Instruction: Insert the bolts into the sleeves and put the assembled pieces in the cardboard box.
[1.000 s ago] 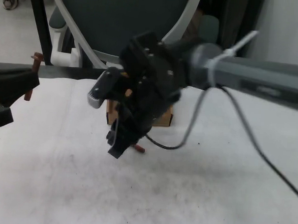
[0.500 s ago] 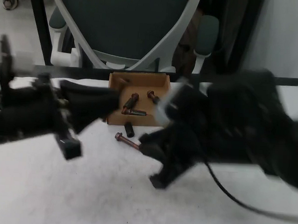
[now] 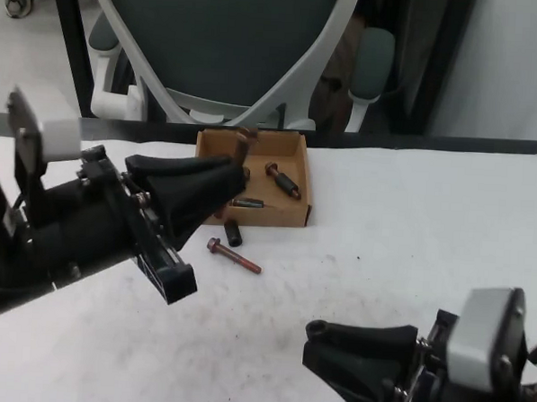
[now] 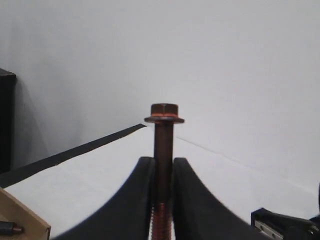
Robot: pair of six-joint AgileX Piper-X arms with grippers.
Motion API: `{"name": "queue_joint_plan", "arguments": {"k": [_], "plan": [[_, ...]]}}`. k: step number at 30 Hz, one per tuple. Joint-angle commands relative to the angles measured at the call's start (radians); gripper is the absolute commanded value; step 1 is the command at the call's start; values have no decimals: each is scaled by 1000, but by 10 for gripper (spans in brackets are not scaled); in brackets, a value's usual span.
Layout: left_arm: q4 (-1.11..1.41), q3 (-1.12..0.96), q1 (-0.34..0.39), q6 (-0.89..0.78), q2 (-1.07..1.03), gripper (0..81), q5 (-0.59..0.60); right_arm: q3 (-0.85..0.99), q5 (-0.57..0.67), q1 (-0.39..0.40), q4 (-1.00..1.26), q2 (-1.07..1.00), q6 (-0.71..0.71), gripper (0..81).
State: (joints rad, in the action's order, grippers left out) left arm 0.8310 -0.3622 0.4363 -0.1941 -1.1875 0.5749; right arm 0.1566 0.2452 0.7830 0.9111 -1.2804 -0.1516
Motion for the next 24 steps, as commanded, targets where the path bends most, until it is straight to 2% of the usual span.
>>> {"name": "queue_joint_plan", "arguments": {"k": [1, 5, 8, 24], "plan": [[79, 18, 30, -48, 10, 8, -34, -1, 4, 32, 60, 11, -30, 2], [103, 18, 84, -94, -25, 8, -62, 16, 4, 73, 83, 11, -21, 2], [121, 18, 102, -169, -53, 8, -88, 22, 4, 76, 83, 11, -22, 2], [131, 18, 102, -401, -76, 8, -50, 66, -1, 76, 81, -22, -26, 2]]}}
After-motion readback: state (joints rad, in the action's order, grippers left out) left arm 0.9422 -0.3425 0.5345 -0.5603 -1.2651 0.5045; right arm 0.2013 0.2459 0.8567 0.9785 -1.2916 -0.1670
